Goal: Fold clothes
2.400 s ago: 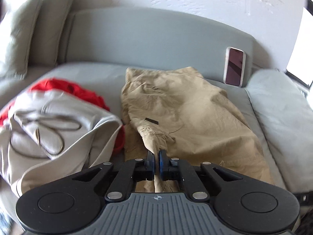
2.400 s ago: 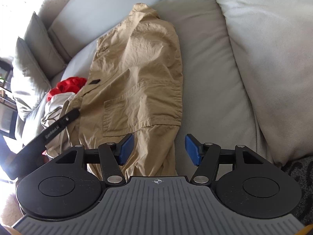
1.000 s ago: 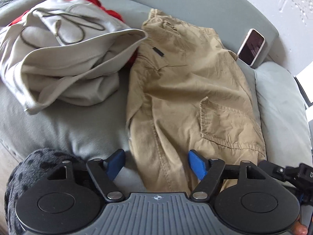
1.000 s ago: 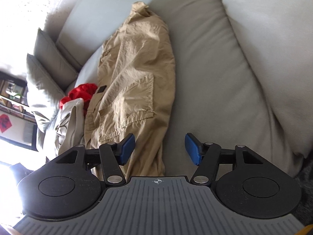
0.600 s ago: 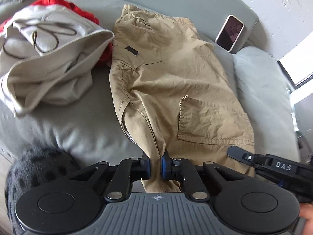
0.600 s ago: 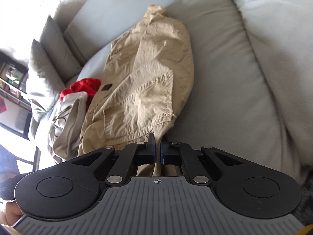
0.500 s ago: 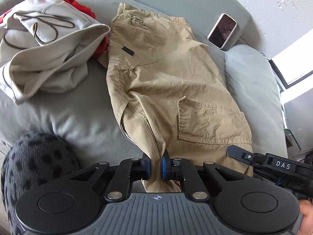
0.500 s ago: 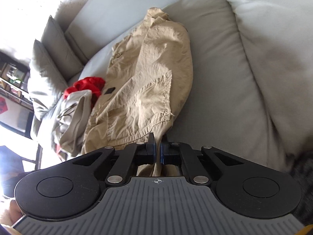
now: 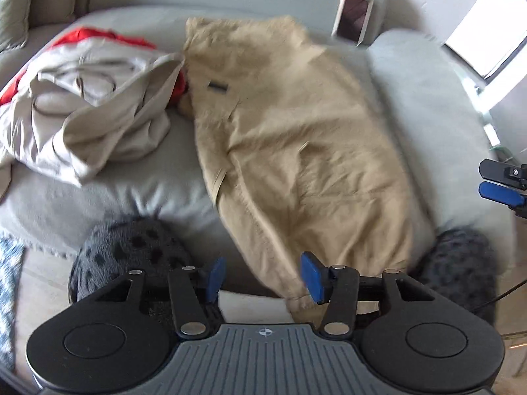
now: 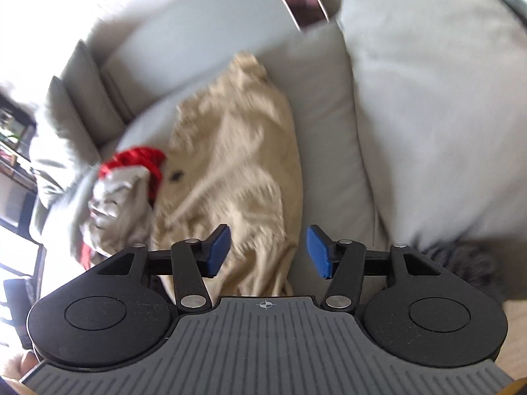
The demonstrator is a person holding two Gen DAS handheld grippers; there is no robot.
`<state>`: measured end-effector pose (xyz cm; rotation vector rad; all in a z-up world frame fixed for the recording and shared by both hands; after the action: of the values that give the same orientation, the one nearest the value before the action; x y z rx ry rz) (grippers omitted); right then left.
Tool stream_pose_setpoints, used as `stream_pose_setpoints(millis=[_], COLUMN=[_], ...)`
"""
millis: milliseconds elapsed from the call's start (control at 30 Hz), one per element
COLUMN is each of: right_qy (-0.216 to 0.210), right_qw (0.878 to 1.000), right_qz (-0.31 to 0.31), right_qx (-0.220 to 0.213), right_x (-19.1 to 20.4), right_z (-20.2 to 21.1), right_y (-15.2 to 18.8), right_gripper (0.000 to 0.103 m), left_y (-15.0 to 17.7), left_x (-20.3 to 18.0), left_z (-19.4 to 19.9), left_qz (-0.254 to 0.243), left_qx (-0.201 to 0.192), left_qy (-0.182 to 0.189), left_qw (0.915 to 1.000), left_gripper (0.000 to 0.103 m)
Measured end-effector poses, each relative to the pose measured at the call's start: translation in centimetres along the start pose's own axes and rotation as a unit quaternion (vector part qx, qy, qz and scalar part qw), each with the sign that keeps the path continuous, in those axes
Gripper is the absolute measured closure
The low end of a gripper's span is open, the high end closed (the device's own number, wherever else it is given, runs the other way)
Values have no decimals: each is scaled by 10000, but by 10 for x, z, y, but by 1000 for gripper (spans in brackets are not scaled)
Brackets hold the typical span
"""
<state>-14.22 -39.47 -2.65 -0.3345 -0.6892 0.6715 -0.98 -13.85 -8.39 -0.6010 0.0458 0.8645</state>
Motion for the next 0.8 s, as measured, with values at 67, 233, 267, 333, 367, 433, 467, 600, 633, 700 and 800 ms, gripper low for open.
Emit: stream_pose_setpoints(millis=[67,233,267,333,367,433,467,600,633,700,800], right_qy=[-112,-216,-231,-263,-301,-415,-450,-370,-335,-289,-143], right_qw=[9990,9913,9898,9879,9871,9854,9848,9869,9885,9900,9886], right_qz=[255,705,780,884,936,1066,1136,1235,1199,1181,1351], right_qx=[-352,-1086,-1170,-1249,-1267,-1258,-1233,-969,-864,-715,-646], right_x=[10,39,45,60,67,81,87,100,101,102,102], right_z=[31,71,72,67,63,52,43,-10,-28,-62,-113], right_y=[-14,-51,-58,-71,-77,-87,-92,-114,-121,-136,-162], right_gripper=[33,32,32,32,32,32,32,32,32,32,32], left_y=[-13,-51,-60,-77,-85,-101,-109,-143,-152,-171,-213], left_x=[-1,-6,-7,-8,-7,-5,-2,17,22,33,45], left_z=[25,63,67,73,72,65,60,23,11,-9,-28], left_qz=[-63,-19,-10,-16,4,69,104,288,349,386,244], left_qx=[-548,-1804,-1959,-2141,-2175,-2178,-2141,-1858,-1785,-1619,-1620], left_qy=[85,-185,-291,-447,-484,-541,-598,-842,-869,-865,-776], left_qw=[9984,9834,9802,9758,9749,9745,9749,9785,9795,9823,9834], left_gripper=[54,53,53,53,53,52,51,49,49,50,50])
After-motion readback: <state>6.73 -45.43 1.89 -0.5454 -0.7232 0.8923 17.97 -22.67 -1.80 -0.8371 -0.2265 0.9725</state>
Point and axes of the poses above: each gripper's, at about its wrist camera, not at the fingertips, and z roughly against the way its jaws point, x to its left, y to its underside, the point moved 3 cm from there along -z, roughly the way its jaws point, and after that the axes turned 1 degree about y, right-handed, at the moved point
